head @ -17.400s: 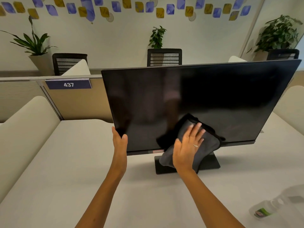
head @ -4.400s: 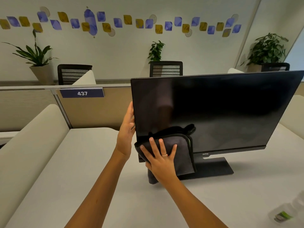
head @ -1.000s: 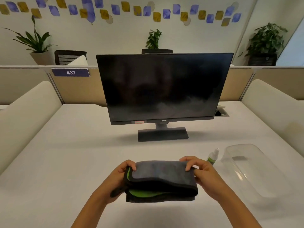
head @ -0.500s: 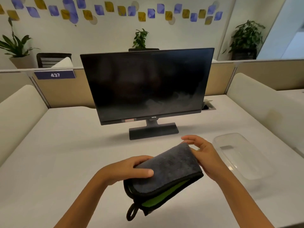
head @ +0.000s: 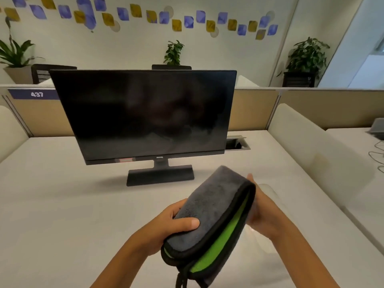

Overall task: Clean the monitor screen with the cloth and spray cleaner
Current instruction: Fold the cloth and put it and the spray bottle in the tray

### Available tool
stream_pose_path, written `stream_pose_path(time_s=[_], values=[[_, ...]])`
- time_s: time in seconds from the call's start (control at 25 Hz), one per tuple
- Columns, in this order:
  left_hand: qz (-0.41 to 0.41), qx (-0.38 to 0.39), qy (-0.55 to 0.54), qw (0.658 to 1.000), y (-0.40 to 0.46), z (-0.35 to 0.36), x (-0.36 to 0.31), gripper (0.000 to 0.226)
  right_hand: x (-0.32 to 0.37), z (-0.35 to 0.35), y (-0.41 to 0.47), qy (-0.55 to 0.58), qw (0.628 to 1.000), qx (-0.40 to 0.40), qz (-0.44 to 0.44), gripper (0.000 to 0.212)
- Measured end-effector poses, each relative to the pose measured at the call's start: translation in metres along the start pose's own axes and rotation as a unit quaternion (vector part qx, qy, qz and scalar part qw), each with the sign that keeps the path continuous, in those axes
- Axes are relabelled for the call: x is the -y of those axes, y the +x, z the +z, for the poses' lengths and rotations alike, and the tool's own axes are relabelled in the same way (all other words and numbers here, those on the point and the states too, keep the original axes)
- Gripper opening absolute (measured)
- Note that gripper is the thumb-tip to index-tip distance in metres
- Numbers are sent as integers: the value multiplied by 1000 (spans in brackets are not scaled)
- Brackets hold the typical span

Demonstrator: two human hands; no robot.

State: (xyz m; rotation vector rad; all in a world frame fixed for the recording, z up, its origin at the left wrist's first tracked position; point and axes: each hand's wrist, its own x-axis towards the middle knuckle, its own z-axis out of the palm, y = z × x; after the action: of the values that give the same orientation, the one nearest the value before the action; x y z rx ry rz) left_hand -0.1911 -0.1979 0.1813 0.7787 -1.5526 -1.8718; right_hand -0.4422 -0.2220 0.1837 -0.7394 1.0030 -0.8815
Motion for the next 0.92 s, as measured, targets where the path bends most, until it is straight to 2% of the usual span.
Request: stream_pose_path(time_s=[0.08, 0.16, 0.24, 0.36, 0.48, 0.56, 0.6, 0.68, 0.8, 0.92], values=[[26, -54, -51, 997, 28, 31, 9, 51, 0, -29, -4, 158, 985, 74, 7, 78], [31, -120, -63, 990, 55, 62, 19, 53, -2, -52, -9, 184, 976, 120, 16, 85], [-11, -182, -32, 983, 79, 90, 31, 62, -2, -74, -14, 68, 993, 100, 4, 77], [-69, -219, 2, 973, 106, 123, 50, 64, 4, -101, -22, -114, 993, -5, -23, 73], [-90, -248, 51, 963, 127, 148, 63, 40, 18, -129, -26, -183, 979, -81, -38, 70], [-109, -306, 154, 933, 135, 155, 73, 29, 30, -143, -28, -238, 958, -141, -70, 64], [-119, -336, 200, 913, 136, 157, 79, 27, 36, -149, -27, -262, 945, -171, -96, 63], [-135, -363, 248, 888, 135, 158, 91, 37, 44, -156, -24, -277, 926, -212, -145, 62], [-167, -328, 243, 898, 136, 162, 105, 55, 44, -158, -13, -240, 944, -186, -128, 58], [-181, -303, 206, 913, 141, 168, 112, 61, 30, -154, 2, -321, 938, -128, -38, 46]])
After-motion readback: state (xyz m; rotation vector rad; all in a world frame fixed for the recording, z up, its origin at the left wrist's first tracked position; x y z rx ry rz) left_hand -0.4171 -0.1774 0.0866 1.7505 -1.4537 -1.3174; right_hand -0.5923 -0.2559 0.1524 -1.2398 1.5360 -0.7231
